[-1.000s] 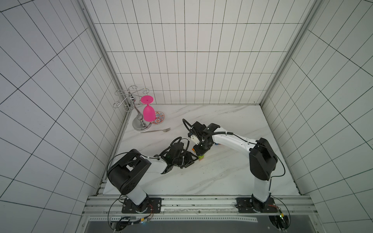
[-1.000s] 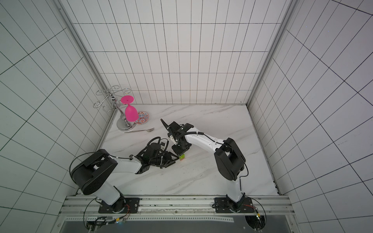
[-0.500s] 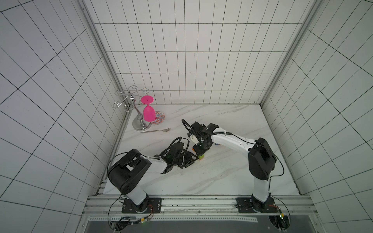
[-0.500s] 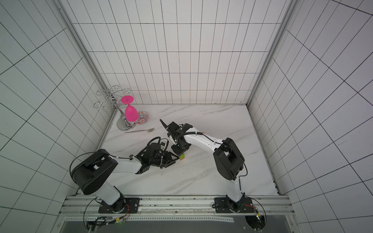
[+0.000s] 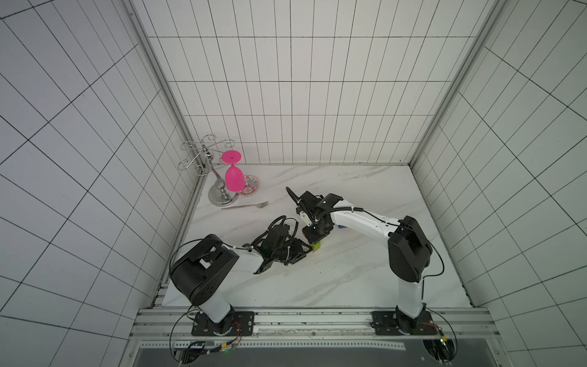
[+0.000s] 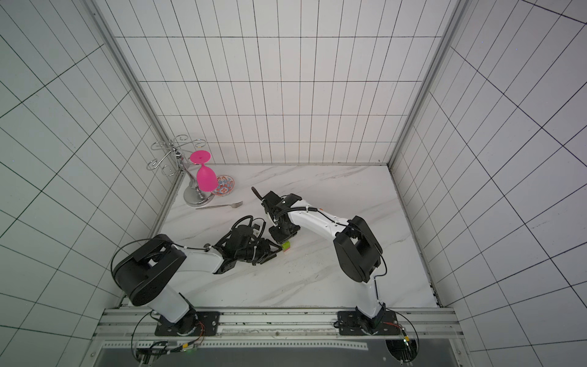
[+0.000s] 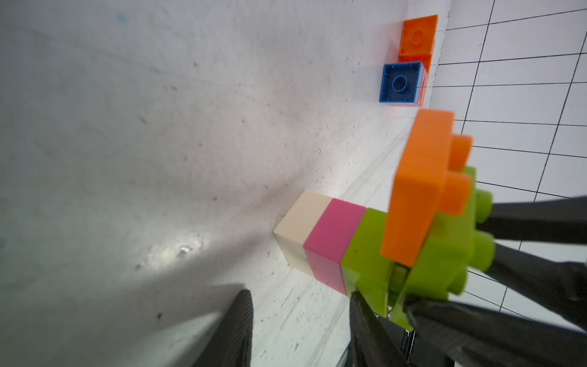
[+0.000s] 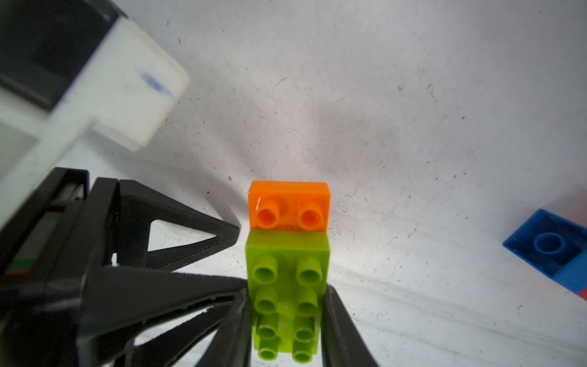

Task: Assemble the letter r with lego
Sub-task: Assemble the lego brick with the lego brick.

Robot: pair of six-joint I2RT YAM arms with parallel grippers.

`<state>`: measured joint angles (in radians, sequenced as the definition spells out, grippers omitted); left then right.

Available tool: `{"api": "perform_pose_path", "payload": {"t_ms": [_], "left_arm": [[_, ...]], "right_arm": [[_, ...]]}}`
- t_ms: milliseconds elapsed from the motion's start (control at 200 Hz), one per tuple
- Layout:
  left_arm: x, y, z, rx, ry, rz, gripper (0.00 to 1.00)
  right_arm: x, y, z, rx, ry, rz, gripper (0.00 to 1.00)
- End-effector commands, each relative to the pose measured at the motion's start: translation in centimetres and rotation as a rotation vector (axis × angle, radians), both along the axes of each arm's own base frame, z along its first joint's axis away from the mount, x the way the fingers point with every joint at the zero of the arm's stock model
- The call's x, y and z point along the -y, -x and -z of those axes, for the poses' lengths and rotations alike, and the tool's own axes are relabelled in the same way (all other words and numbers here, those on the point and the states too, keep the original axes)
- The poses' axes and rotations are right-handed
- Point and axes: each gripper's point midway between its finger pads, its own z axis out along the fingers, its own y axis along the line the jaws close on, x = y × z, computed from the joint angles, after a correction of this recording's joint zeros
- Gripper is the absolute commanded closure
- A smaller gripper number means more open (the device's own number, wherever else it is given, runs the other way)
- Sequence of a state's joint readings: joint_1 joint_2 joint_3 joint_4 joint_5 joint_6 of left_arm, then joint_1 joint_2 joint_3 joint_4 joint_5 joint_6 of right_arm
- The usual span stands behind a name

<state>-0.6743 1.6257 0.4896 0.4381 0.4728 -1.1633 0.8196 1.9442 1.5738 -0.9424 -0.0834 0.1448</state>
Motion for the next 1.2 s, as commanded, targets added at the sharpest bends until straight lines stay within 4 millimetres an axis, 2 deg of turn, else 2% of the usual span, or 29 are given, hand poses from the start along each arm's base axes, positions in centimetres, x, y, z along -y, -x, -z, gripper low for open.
{"api": "perform_pose_path", "payload": {"t_ms": [0, 340, 575, 740, 870, 975, 1029, 1124, 1194], "left_arm": [[0.3, -0.2, 0.0, -0.001, 0.012, -0.003, 0.58], [0.0, -0.1, -0.2, 0.004, 0.010, -0.008, 0.58], [-0.8, 0.1, -1.7, 0.043, -0.005, -0.021, 0.58], [-2.5, 0.3, -3.6, 0.101, -0.053, -0.054, 0.58], [-5.1, 0.5, -5.8, 0.160, -0.097, -0.109, 0.56], [-8.1, 0.4, -7.8, 0.211, -0.135, -0.175, 0.51], [-9.8, 0.2, -8.8, 0.237, -0.150, -0.213, 0.43], [-12.6, -0.3, -10.8, 0.303, -0.173, -0.283, 0.26], [-14.3, -0.4, -11.8, 0.317, -0.189, -0.307, 0.19]], "right_arm": [[0.6, -0.2, 1.5, -0.032, 0.056, 0.027, 1.00], [1.7, 0.5, 3.6, -0.086, 0.114, 0.037, 1.00], [2.9, 1.8, 5.8, -0.096, 0.160, 0.045, 1.00], [4.4, 3.1, 7.7, -0.098, 0.221, 0.057, 1.00], [4.9, 3.4, 8.2, -0.100, 0.243, 0.076, 1.00], [4.2, 3.0, 7.3, -0.097, 0.215, 0.091, 1.00], [3.3, 2.5, 6.0, -0.094, 0.168, 0.102, 1.00], [1.4, 1.1, 2.5, -0.069, 0.044, 0.130, 1.00], [0.3, 0.2, -0.5, -0.053, -0.060, 0.151, 1.00]]}}
